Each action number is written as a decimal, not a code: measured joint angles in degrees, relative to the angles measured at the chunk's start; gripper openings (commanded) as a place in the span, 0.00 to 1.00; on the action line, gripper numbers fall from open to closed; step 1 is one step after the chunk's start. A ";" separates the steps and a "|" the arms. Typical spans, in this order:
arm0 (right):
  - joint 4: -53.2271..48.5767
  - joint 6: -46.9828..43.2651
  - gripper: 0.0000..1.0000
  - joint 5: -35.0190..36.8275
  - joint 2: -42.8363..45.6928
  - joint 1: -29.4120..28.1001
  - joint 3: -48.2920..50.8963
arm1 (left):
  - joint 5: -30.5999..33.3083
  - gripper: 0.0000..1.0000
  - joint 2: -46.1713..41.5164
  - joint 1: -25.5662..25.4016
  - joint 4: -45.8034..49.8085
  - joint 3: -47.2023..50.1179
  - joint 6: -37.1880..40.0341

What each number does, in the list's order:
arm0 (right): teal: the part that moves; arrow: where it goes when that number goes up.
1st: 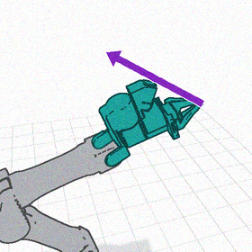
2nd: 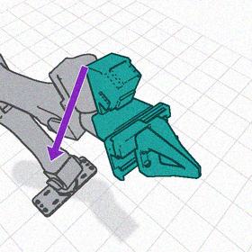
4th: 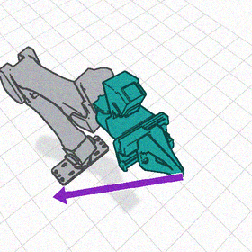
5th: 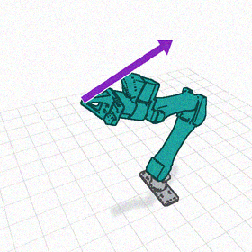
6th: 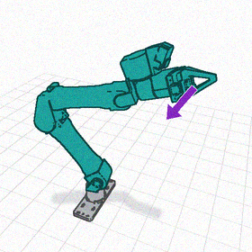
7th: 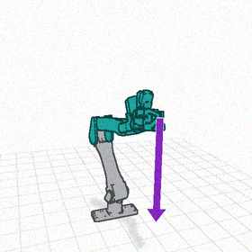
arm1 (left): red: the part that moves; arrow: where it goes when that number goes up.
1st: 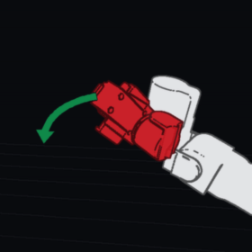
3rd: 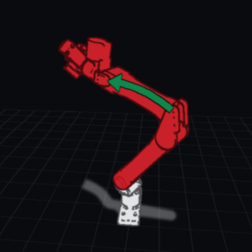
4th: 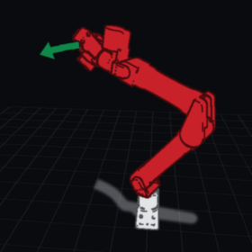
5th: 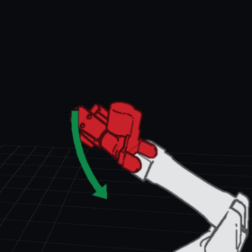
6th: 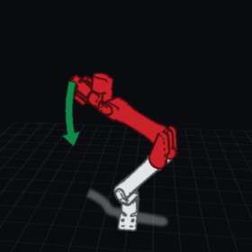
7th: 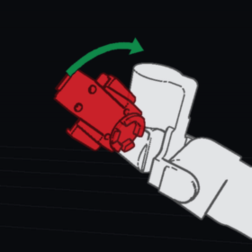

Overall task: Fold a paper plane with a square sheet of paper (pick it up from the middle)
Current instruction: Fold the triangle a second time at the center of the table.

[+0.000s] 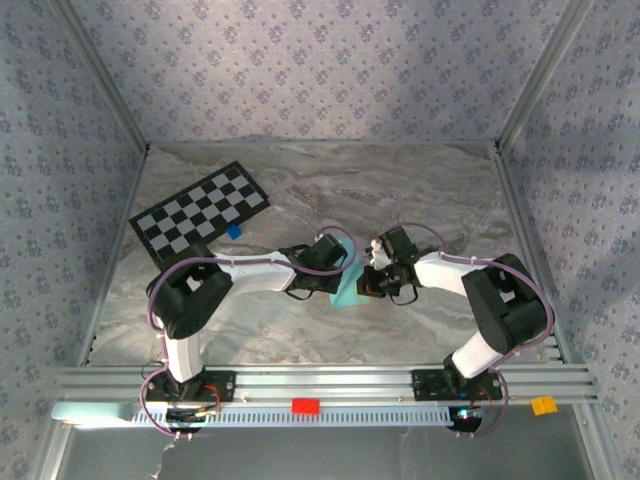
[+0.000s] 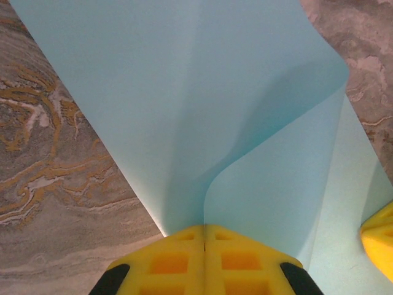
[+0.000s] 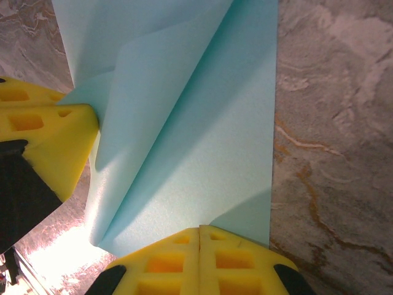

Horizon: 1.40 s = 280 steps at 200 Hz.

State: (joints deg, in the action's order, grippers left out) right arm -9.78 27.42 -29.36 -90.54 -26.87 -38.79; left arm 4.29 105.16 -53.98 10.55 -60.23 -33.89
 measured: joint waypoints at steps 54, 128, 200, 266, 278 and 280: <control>-0.26 -0.04 0.04 0.00 -0.11 0.02 -0.15 | 0.04 0.01 -0.04 0.00 -0.02 0.00 0.81; -0.28 -0.07 0.04 -0.07 -0.26 0.13 -0.22 | 0.02 0.01 -0.07 0.00 -0.61 0.00 1.40; -0.52 -0.09 0.04 -0.22 -0.39 0.17 -0.44 | 0.04 0.01 -0.02 0.50 -0.39 -0.17 1.53; -0.72 -0.48 0.05 -0.22 -0.39 0.28 -0.52 | -0.55 0.01 0.26 0.70 -0.22 -0.17 1.51; -0.74 -0.50 0.05 -0.22 -0.39 0.28 -0.55 | -0.66 0.01 0.26 0.74 -0.24 -0.17 1.51; -0.74 -0.50 0.05 -0.22 -0.39 0.28 -0.55 | -0.66 0.02 0.26 0.74 -0.24 -0.17 1.51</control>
State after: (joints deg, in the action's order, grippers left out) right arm -10.52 26.92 -29.58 -90.94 -26.59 -39.33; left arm 3.64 105.43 -53.23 10.31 -60.40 -32.38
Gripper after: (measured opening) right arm 0.051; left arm 0.043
